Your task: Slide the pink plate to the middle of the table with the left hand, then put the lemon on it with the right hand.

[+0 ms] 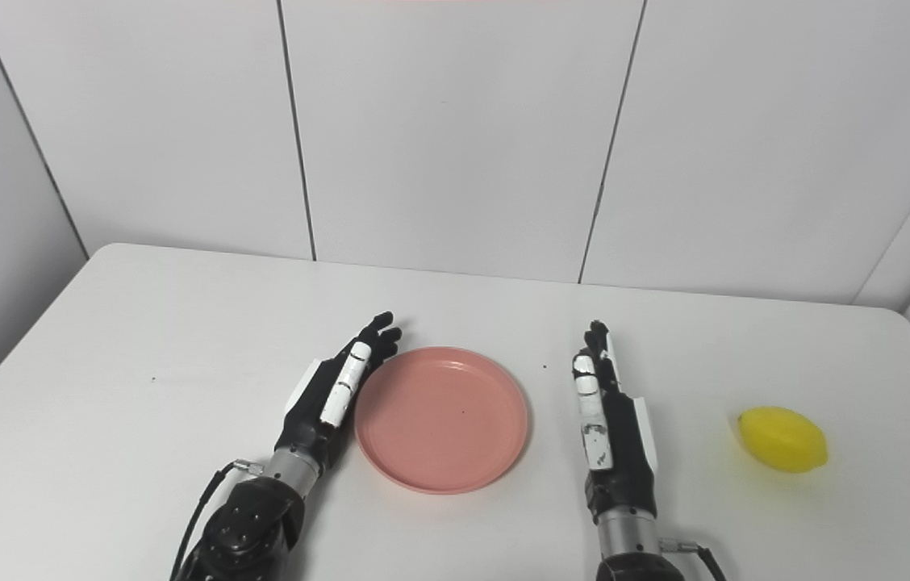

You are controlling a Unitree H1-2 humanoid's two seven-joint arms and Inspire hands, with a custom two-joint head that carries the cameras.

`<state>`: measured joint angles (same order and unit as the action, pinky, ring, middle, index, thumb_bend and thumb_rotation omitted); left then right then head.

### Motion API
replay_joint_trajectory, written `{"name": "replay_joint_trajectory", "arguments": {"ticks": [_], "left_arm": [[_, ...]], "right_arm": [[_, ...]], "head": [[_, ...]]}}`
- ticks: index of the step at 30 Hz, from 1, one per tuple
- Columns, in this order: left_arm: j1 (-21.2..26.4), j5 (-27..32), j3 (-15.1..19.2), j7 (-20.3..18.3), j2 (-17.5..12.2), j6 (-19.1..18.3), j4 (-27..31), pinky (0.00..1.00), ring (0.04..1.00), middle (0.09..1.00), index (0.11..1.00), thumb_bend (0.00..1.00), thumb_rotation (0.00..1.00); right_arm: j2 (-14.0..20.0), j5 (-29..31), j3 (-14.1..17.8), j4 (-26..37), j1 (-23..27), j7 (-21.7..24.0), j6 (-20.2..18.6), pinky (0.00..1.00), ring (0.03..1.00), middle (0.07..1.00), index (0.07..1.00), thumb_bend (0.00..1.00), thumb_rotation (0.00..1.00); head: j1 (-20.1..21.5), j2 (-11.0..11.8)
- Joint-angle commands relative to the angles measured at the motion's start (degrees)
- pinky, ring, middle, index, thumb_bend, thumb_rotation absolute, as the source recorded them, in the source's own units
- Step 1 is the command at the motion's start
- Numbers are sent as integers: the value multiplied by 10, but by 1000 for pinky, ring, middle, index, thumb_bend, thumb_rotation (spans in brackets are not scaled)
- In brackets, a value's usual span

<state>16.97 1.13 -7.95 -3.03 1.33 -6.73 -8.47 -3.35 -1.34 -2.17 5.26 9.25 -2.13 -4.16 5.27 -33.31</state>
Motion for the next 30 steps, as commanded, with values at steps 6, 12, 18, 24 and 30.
{"name": "replay_joint_trajectory", "arguments": {"ticks": [6,12,18,24,30], "left_arm": [[-6,-2,-18,-14,23,30,-11,952,941,926,928,604,1000],[-10,-1,-19,-15,29,32,-15,964,954,935,929,604,1000],[-19,4,-21,-18,35,27,-6,984,969,948,931,566,1000],[-23,-6,-14,-6,30,49,-1,984,961,940,936,634,1000],[-29,-18,-6,5,26,61,4,948,935,919,922,606,1000]], "right_arm": [[4,7,2,18,11,7,0,1000,1000,1000,1000,773,1000],[6,1,0,14,12,5,5,1000,1000,1000,1000,772,1000],[8,-24,1,21,13,-9,21,1000,1000,1000,1000,749,1000],[72,-227,-7,52,15,-72,40,951,981,992,983,698,930],[117,-257,12,82,18,-70,30,863,922,942,930,676,736]], "head": [[6,2],[25,0],[40,-5],[55,-15],[68,-23]]}}
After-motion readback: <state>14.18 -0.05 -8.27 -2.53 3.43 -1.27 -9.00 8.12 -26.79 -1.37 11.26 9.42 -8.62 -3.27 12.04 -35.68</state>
